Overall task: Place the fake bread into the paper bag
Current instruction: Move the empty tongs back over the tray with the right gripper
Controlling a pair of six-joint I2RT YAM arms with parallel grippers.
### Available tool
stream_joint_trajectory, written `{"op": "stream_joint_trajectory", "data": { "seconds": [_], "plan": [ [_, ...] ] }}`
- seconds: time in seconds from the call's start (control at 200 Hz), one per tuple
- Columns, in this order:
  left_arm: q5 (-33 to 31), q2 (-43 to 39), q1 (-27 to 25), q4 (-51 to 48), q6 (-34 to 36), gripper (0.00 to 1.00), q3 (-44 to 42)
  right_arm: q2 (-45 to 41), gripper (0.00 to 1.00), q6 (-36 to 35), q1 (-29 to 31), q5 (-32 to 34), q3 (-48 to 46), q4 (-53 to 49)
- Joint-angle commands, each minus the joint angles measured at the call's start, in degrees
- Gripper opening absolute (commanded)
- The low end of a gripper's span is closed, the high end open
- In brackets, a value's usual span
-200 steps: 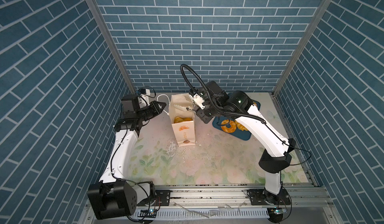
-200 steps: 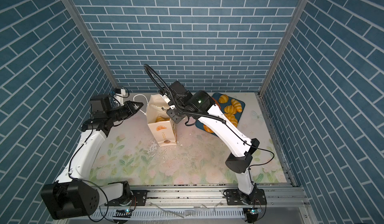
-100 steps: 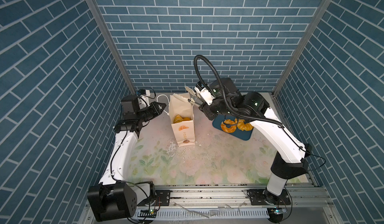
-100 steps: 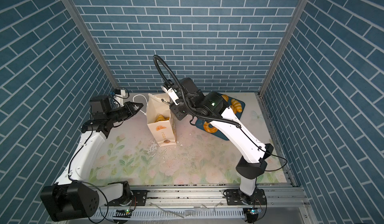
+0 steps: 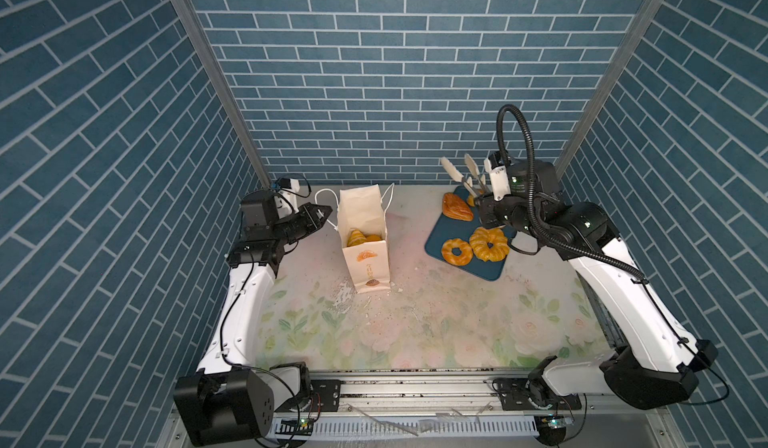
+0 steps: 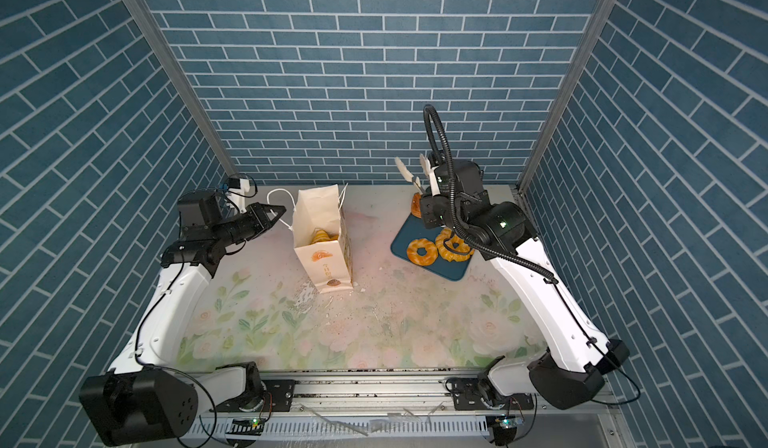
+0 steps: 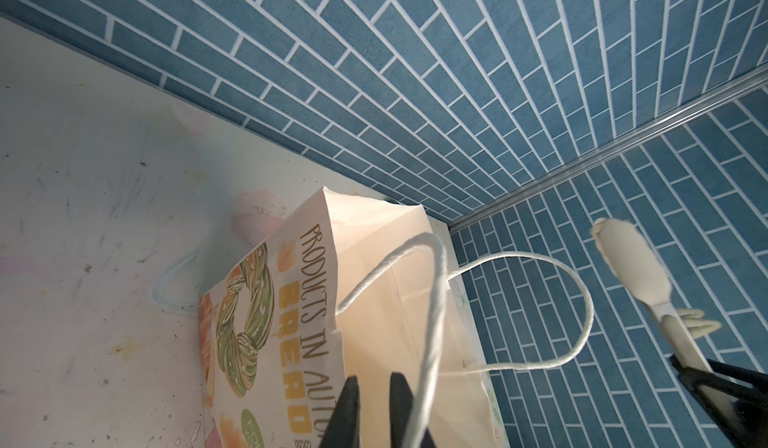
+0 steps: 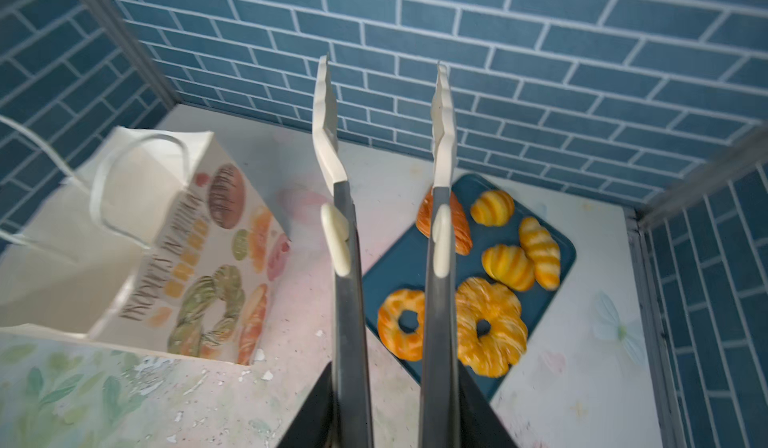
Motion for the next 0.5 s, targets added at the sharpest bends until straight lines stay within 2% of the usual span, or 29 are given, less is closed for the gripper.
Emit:
{"op": "stream_joint_trajectory", "data": {
  "seconds": [0.0, 0.115, 0.25, 0.495],
  "plan": [
    [0.8, -0.4, 0.2, 0.9, -0.2, 0.17, -0.6, -0.2, 0.40, 6.3, -3.3, -1.2, -4.6, -1.3],
    [0.9, -0.4, 0.2, 0.6, -0.2, 0.17, -0.2, 2.7, 0.40, 7.3, -5.6, -4.1, -8.5, -5.2],
    [0.6, -0.6, 0.2, -0.1, 0.1, 0.17, 0.1, 7.9, 0.40, 8.9, -6.3, -5.5, -8.7, -12.3],
    [0.3, -0.5, 0.2, -0.3, 0.1, 0.17, 0.2, 10.7, 0.37, 12.7, -6.7, -8.3, -11.0, -16.1]
  ]
}}
